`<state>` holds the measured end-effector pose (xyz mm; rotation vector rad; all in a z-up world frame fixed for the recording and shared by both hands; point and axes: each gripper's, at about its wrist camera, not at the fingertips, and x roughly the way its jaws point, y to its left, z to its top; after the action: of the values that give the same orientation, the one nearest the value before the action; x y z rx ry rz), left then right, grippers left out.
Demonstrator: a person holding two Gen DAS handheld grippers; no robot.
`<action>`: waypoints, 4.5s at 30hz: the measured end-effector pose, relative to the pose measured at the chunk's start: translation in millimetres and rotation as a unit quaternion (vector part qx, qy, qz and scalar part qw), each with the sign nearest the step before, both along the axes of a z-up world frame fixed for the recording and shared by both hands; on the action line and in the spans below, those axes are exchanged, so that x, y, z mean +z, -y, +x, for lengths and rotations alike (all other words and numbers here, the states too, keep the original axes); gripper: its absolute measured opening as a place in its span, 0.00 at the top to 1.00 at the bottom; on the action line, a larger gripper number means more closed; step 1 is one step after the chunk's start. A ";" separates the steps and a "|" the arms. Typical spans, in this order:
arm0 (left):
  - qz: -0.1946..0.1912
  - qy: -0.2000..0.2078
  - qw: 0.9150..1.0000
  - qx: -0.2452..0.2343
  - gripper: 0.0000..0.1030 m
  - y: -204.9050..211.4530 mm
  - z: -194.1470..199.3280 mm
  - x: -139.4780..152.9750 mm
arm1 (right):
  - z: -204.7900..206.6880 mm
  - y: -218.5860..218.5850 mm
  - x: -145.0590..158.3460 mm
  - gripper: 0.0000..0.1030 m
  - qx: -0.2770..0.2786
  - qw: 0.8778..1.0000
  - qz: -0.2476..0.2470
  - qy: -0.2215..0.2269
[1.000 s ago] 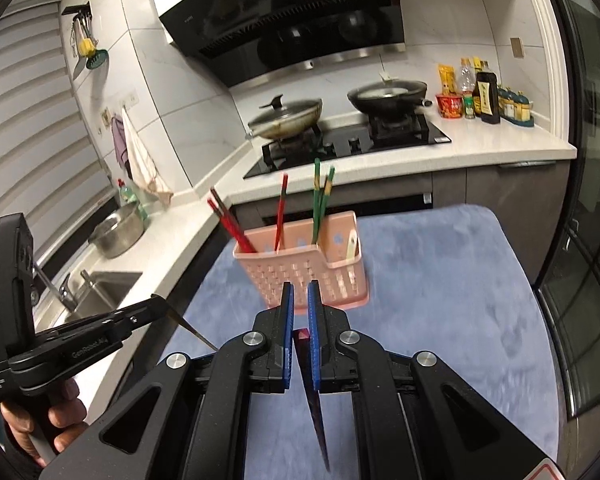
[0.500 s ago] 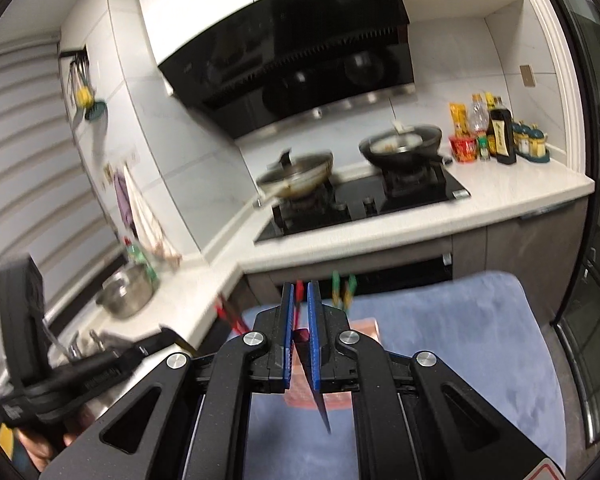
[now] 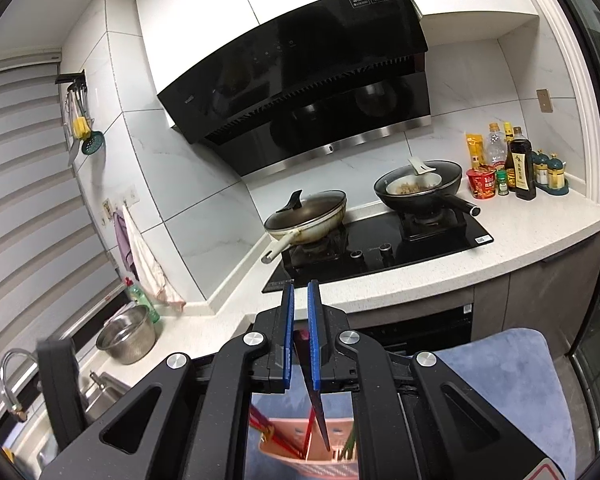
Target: Organize utensils
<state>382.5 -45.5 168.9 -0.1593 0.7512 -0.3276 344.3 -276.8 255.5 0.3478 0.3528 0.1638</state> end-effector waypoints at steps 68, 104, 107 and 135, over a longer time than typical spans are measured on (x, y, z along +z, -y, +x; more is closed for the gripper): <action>0.107 -0.001 0.991 0.080 0.51 -7.9 -106.7 -59.6 | -118.3 -31.8 -147.6 0.62 0.008 0.976 -0.117 -0.185; 0.161 -0.039 0.981 0.102 0.14 -14.3 -164.6 -112.3 | -178.0 -19.6 -187.3 0.17 -0.036 0.963 -0.163 -0.212; 0.162 -0.044 0.980 0.104 0.12 -15.8 -167.1 -116.3 | -178.9 -19.1 -188.1 0.16 -0.041 0.962 -0.163 -0.215; 0.182 -0.059 0.973 0.127 0.08 -23.0 -174.2 -137.0 | -180.5 -14.6 -193.1 0.07 -0.050 0.960 -0.156 -0.227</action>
<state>208.3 -22.5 31.9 0.0731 0.8846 0.0673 163.8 -262.2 62.3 0.0854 0.8045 -0.0749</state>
